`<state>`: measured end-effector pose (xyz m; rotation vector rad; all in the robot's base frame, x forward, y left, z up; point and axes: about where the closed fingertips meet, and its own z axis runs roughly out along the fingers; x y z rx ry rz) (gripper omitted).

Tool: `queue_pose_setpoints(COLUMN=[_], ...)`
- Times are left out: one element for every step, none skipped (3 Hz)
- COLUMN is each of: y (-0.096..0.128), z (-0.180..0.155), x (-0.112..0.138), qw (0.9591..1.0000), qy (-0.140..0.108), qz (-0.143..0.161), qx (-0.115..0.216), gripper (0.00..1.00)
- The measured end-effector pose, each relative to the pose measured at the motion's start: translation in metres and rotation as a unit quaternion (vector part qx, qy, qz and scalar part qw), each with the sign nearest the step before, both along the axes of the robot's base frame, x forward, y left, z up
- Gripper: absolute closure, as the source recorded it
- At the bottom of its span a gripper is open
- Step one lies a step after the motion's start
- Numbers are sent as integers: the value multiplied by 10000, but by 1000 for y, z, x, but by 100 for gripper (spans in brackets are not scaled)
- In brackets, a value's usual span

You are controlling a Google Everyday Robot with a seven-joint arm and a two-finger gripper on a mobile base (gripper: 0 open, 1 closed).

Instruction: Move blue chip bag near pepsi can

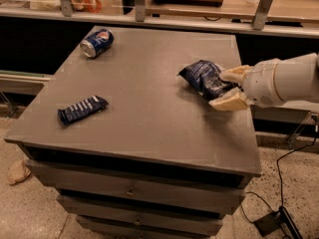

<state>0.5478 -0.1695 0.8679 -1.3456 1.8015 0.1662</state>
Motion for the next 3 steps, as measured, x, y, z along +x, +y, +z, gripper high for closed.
queue_pose_setpoints(y=[24, 51, 99], z=[7, 14, 23], x=[19, 40, 68], qw=[9991, 9965, 9908], qy=[-137, -251, -424], qz=[109, 206, 516], qx=[389, 767, 1173], gripper=[95, 100, 100])
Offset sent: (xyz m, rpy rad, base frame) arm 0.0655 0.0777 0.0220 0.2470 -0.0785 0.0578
